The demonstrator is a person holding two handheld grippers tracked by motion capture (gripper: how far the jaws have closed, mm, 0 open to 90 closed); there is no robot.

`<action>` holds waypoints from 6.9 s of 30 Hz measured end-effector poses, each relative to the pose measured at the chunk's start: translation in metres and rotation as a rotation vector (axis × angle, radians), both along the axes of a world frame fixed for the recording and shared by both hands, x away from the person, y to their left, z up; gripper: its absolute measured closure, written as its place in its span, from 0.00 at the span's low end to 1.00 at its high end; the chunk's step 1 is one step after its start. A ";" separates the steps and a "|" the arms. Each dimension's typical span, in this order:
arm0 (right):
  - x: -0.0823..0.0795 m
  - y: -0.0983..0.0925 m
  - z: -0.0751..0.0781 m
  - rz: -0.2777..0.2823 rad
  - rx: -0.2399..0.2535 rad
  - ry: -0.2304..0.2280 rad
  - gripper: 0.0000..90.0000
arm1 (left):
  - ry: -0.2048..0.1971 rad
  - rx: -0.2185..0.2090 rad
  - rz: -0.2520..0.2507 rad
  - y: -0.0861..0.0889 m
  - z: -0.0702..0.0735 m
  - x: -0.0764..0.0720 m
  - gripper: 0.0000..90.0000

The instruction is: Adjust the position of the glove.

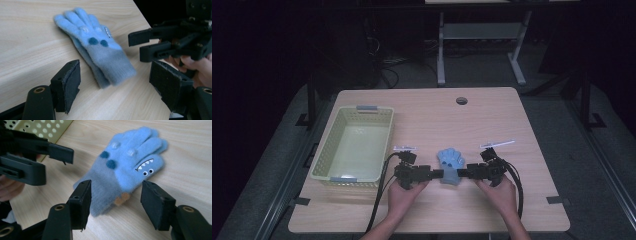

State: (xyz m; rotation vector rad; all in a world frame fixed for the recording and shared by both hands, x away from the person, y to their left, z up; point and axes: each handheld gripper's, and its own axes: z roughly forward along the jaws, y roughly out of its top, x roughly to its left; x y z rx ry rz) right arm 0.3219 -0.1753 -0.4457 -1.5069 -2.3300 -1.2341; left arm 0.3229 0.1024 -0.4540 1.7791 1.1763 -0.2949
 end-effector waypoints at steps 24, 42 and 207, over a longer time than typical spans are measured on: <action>0.002 0.006 -0.022 -0.054 0.067 0.083 0.59 | 0.147 -0.028 -0.005 -0.014 -0.026 0.017 0.55; 0.001 0.013 -0.031 -0.070 0.115 0.094 0.72 | 0.166 -0.051 -0.020 -0.019 -0.031 0.021 0.65; 0.030 0.091 0.071 0.144 0.106 -0.079 0.46 | -0.046 -0.123 0.013 0.141 0.092 0.034 0.81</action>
